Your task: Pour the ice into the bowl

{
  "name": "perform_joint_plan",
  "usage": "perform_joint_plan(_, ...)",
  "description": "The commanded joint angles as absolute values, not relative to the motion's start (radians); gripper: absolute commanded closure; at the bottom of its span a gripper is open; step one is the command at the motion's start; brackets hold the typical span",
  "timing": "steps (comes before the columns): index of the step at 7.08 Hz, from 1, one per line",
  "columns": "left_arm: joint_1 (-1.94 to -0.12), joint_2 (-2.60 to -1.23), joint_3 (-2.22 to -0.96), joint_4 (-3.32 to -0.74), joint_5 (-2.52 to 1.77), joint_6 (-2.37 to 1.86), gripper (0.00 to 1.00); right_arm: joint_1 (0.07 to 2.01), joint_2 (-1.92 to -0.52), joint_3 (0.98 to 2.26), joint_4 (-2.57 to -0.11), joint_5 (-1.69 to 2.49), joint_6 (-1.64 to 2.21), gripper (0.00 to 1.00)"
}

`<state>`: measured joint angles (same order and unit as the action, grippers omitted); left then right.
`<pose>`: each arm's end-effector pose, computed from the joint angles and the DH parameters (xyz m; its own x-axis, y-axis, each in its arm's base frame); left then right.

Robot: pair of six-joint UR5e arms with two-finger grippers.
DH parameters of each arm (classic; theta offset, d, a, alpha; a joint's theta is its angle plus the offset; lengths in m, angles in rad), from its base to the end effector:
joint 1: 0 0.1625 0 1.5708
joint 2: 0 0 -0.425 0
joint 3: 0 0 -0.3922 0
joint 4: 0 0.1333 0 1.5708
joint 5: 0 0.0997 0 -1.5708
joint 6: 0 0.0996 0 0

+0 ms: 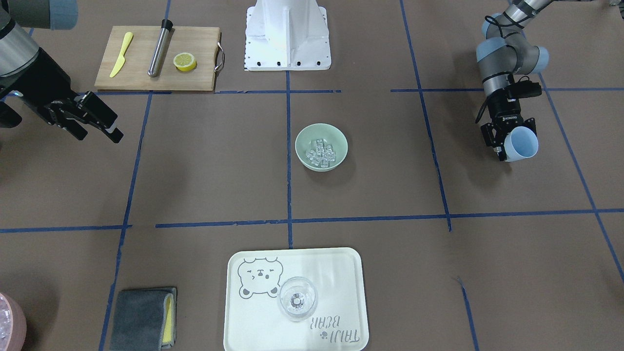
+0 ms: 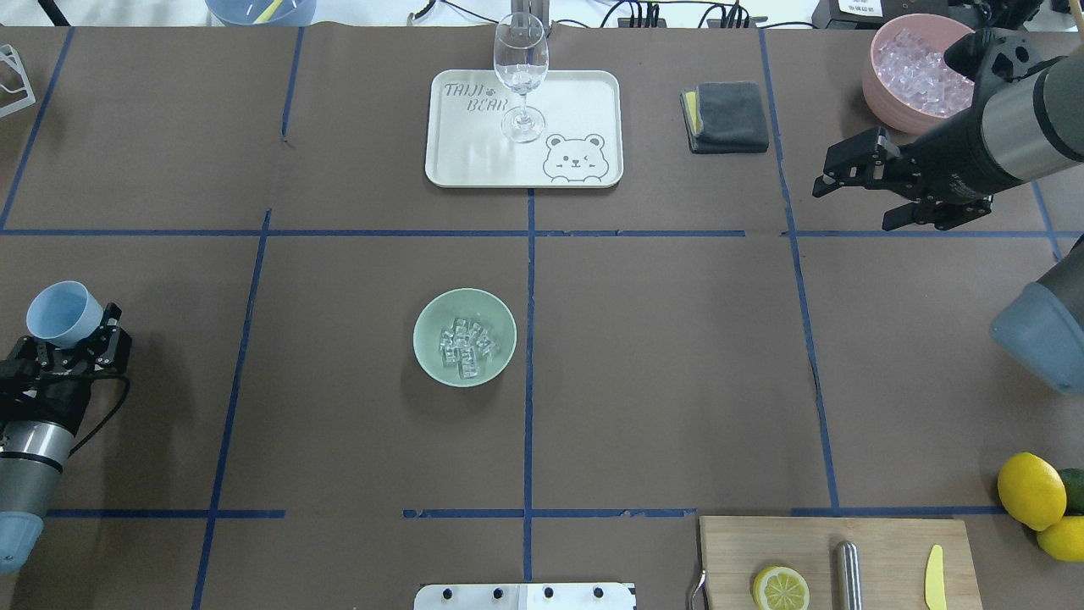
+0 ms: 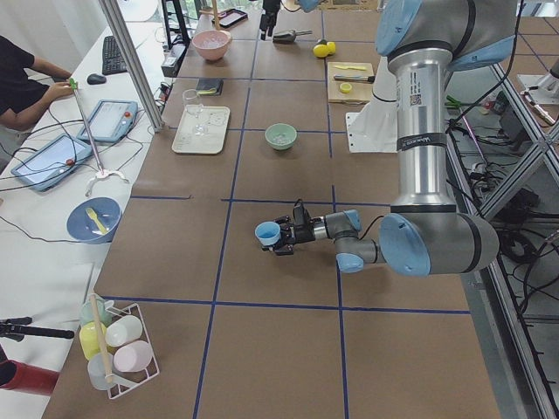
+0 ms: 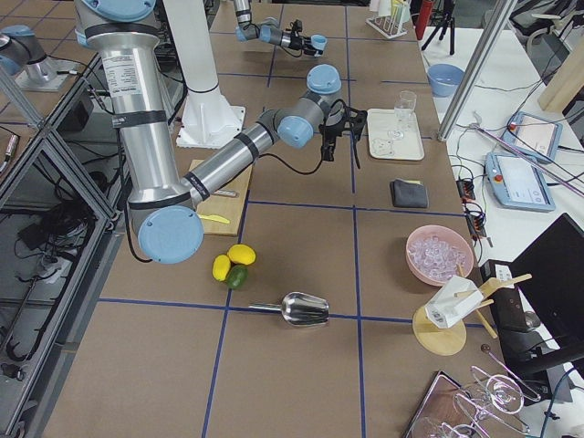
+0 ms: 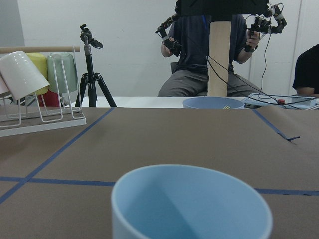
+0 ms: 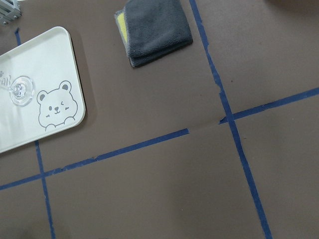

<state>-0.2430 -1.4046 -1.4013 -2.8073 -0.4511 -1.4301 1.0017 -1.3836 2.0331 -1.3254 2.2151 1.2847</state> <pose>0.3307 -0.3117 0.6597 0.7075 -0.1124 -0.6977 0.6973 0.2719 0.6633 -0.2161 -0.4742 0.3149 0.4422 0.2726 0.8545 -0.3087 0.9407 -0.1403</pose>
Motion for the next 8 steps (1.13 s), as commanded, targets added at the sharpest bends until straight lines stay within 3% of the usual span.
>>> perform_joint_plan(1,-0.261,-1.423,-1.397,-2.806,-0.463,-1.430,1.00,1.002,-1.384,2.042,-1.325,2.215,1.287,0.00)
perform_joint_plan(4,-0.265,-1.437,-1.384,-2.806,-0.465,-1.431,1.00,1.002,-1.384,2.042,-1.327,2.215,1.287,0.00)
perform_joint_plan(7,-0.270,-1.454,-1.381,-2.807,-0.495,-1.430,0.71,1.002,-1.384,2.042,-1.327,2.217,1.287,0.00)
perform_joint_plan(8,-0.271,-1.453,-1.379,-2.807,-0.505,-1.428,0.51,1.002,-1.384,2.043,-1.327,2.217,1.289,0.00)
